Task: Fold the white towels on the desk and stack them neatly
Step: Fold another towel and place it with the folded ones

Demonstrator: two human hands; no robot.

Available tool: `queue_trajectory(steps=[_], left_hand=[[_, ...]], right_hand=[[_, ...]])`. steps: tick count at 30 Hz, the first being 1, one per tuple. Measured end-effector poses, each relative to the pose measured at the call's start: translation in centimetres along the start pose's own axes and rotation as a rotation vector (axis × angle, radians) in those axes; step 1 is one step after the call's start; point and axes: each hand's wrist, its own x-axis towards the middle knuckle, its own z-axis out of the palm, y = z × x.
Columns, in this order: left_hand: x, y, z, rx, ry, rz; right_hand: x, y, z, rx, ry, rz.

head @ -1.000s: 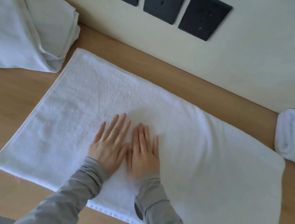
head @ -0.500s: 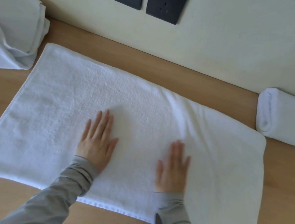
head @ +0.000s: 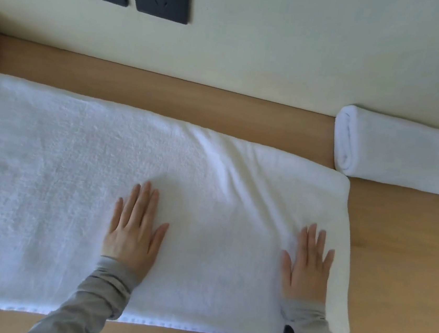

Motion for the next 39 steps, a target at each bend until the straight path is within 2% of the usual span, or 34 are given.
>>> queue_trajectory(steps=[3,7,9,14,16,18,21,22,24,27,32,36,39], left_hand=[[3.1,4.1,0.5,0.001,0.017,0.036],[5.9,5.3,1.7,0.065,-0.010,-0.003],[6.0,4.9,2.1,0.074,0.013,-0.010],[5.9,5.1,2.3,0.064,0.031,-0.035],[5.9,5.2,2.2,0.071,0.028,-0.043],[5.9,5.2,2.1,0.071,0.023,-0.049],[5.7,4.7,1.8,0.074,0.014,-0.061],[5.5,4.3,1.7,0.075,0.012,-0.067],[5.2,3.2,1.3,0.077,0.011,-0.073],[4.6,1.7,0.7,0.087,0.002,-0.070],[4.5,0.9,0.3,0.075,-0.011,-0.055],[4.8,2.1,0.0,0.040,-0.015,-0.044],[6.5,6.3,0.7,0.017,-0.035,0.135]], right_hand=[[3.8,-5.3,0.0,0.071,0.081,-0.269],[7.2,-11.9,2.6,-0.040,-0.018,-0.688],[9.5,-10.7,2.8,-0.102,-0.089,-0.740],[16.0,0.2,1.1,-0.212,-0.087,-0.444],[17.3,2.9,0.3,-0.228,-0.124,-0.387],[17.2,3.8,-0.4,-0.057,-0.106,-0.357],[15.8,4.7,-1.4,0.431,0.175,-0.095],[15.4,5.0,-1.7,0.518,0.269,0.018],[15.2,5.4,-1.7,0.535,0.318,0.192],[16.4,5.0,-1.8,0.569,0.202,0.373],[18.7,4.0,-2.6,0.792,0.065,0.630],[19.9,4.3,-3.5,0.749,-0.098,0.626],[19.3,4.1,-4.0,0.810,-0.116,0.553]])
